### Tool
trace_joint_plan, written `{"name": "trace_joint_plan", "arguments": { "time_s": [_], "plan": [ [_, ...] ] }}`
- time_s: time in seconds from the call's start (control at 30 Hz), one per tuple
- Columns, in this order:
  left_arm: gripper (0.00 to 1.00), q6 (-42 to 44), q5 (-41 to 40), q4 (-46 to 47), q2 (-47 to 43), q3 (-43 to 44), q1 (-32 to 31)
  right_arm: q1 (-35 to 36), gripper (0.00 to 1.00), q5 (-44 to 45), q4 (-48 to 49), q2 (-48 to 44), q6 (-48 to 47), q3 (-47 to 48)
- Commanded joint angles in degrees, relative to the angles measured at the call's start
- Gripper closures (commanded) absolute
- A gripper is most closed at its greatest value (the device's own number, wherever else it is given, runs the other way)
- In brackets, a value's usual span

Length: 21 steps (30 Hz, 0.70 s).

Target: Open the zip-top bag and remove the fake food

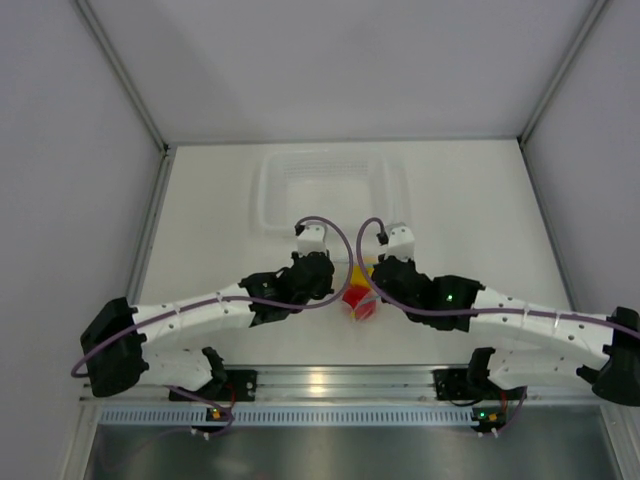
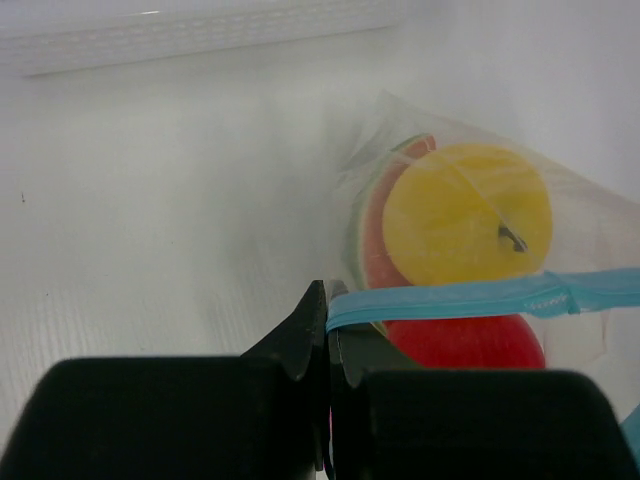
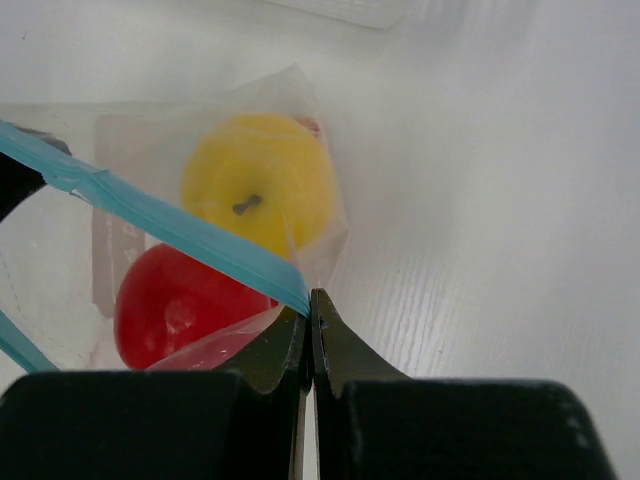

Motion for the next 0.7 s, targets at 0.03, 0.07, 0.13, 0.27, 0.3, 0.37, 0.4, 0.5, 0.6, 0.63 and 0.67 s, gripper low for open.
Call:
{"name": "trace_joint_plan", "arguments": {
  "time_s": [0.03, 0.07, 0.13, 0.27, 0.3, 0.37, 0.4, 0.5, 0.6, 0.63, 0.67],
  "plan": [
    [1.00, -0.22, -5.01, -3.08, -3.21, 0.70, 1.60, -0.77, 1.00, 4.29, -17.36, -2.65, 0.31, 5.25],
    [1.00, -0.48, -5.27, -3.26, -3.21, 0.43, 1.86, -0.85, 1.00, 4.56, -19.55, -2.74, 0.49, 6.47],
    [1.00, -1.27, -5.71, -3.26, -3.73, -0.79, 2.74, -0.94, 1.00, 5.35, -25.08, -2.83, 1.37, 7.62],
    [1.00, -2.94, -6.76, -3.17, -5.32, -2.64, 3.53, -1.29, 1.00, 6.50, -28.81, -3.97, 2.60, 8.68],
    [1.00, -2.94, -6.68, -3.17, -5.41, -2.64, 3.62, -1.38, 1.00, 6.24, -28.46, -4.40, 2.34, 8.68],
    [1.00, -2.77, -5.46, -3.08, -5.23, -2.03, 3.62, -1.29, 1.00, 4.40, -26.62, -4.32, 1.82, 9.03],
    [1.00, -3.12, -3.45, -2.91, -5.32, -1.68, 3.62, -1.38, 1.00, 3.26, -25.13, -4.15, 0.51, 8.94],
    [1.00, -3.82, 0.69, -2.82, -5.06, -0.27, 3.45, -1.38, 1.00, -0.79, -20.64, -3.36, -0.82, 8.85],
    [1.00, -3.82, 1.76, -2.73, -5.14, 0.69, 2.75, -1.29, 1.00, -1.24, -20.19, -0.64, -0.12, 9.91],
    [1.00, -3.74, 2.72, -2.73, -5.32, 0.96, 2.66, -1.38, 1.00, -1.59, -20.10, 0.07, -0.03, 10.26],
    [0.98, -3.73, 3.08, -2.73, -5.49, 0.96, 2.31, -1.29, 1.00, -1.76, -20.02, 0.86, -0.21, 10.78]
  ]
}}
